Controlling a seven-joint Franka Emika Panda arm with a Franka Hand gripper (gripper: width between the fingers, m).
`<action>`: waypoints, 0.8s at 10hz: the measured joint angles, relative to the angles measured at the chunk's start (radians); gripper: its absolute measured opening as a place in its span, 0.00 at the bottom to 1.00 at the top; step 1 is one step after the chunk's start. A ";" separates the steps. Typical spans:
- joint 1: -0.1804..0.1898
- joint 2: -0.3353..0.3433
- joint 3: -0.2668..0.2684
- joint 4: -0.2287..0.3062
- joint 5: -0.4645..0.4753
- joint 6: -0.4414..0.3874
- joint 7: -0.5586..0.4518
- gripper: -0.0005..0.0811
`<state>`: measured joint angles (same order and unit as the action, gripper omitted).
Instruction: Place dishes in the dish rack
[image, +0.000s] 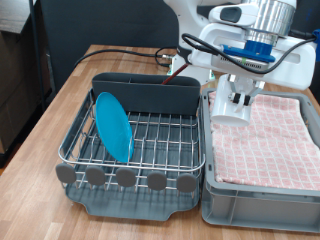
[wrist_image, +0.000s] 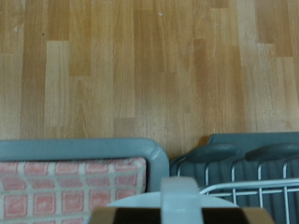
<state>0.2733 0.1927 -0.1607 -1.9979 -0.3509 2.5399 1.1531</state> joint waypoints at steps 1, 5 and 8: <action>-0.014 0.030 0.002 0.049 0.043 -0.039 -0.055 0.10; -0.053 0.172 0.005 0.262 0.142 -0.215 -0.186 0.10; -0.064 0.253 0.006 0.342 0.176 -0.266 -0.208 0.10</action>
<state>0.2095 0.4461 -0.1549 -1.6557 -0.1751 2.2735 0.9454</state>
